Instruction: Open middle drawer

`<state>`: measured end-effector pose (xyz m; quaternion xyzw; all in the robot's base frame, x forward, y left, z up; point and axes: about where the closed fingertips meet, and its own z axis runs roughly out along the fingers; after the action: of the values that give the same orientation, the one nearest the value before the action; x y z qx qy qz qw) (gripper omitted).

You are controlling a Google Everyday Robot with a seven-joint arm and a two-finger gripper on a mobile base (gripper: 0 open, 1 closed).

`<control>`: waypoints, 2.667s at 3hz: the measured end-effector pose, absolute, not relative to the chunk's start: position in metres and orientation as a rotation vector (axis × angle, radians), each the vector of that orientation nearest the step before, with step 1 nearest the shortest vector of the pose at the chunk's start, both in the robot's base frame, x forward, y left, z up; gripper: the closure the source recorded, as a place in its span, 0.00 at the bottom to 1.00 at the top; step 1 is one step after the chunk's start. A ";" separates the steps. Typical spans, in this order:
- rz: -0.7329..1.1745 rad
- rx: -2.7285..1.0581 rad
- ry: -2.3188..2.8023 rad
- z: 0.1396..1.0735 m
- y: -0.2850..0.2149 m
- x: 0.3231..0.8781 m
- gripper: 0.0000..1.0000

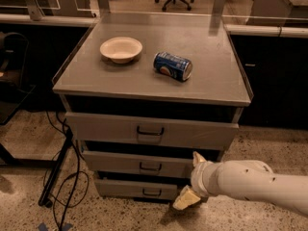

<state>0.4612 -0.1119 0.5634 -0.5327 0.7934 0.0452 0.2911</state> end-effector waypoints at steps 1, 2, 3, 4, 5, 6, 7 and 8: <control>0.083 -1.451 2.096 0.545 -0.110 0.465 0.00; 0.072 -1.485 2.034 0.523 -0.102 0.475 0.00; 0.097 -1.499 1.988 0.500 -0.094 0.484 0.00; 0.156 -1.492 1.956 0.479 -0.086 0.494 0.00; 0.190 -1.442 1.947 0.470 -0.089 0.515 0.00; 0.190 -1.442 1.947 0.470 -0.089 0.515 0.00; 0.181 -1.446 1.936 0.466 -0.088 0.530 0.00; 0.165 -1.444 1.922 0.456 -0.091 0.549 0.00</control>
Offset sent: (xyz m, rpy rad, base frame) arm 0.0235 0.0185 -0.0797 -0.0216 -0.1030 0.1087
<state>0.5487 -0.0915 0.4562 -0.5596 0.7448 0.0640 0.3577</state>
